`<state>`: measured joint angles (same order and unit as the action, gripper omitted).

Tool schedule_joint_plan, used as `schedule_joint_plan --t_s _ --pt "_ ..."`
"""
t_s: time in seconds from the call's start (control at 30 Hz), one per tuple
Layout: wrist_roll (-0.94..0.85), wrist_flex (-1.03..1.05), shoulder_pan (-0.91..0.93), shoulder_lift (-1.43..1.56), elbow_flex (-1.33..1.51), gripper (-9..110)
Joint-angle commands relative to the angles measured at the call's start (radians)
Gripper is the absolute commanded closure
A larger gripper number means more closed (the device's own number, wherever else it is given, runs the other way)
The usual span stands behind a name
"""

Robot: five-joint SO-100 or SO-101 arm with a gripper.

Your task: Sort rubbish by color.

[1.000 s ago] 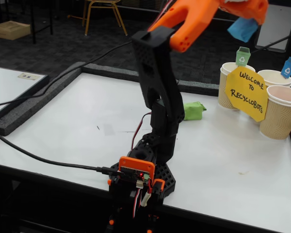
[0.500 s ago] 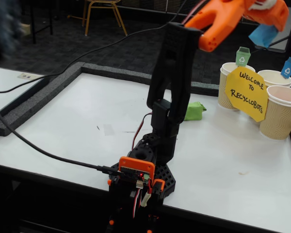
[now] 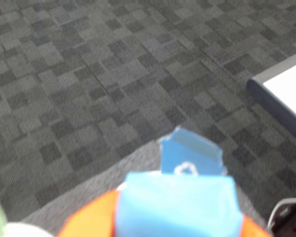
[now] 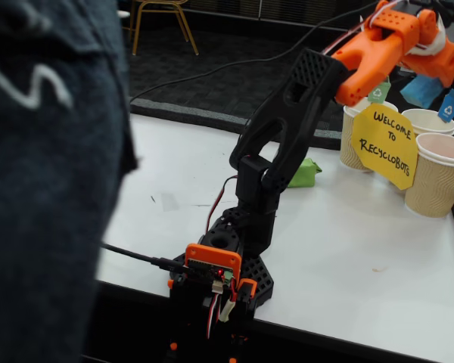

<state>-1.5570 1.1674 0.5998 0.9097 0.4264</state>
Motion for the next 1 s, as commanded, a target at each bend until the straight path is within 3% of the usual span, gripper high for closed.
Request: schedule_joint_plan --t_s 0.0,0.17,0.37,0.53,0.73,0.97 --pt "-0.051 -0.072 0.055 0.025 -0.163 101" --pt "-0.052 -0.078 0.063 0.023 -0.163 100" --pt "-0.052 -0.032 0.063 0.026 -0.163 81" --pt "-0.049 -0.009 0.063 0.029 -0.167 79" --pt "-0.049 -0.003 0.063 0.034 -0.179 79" --pt "-0.034 0.210 0.051 0.155 -0.192 93"
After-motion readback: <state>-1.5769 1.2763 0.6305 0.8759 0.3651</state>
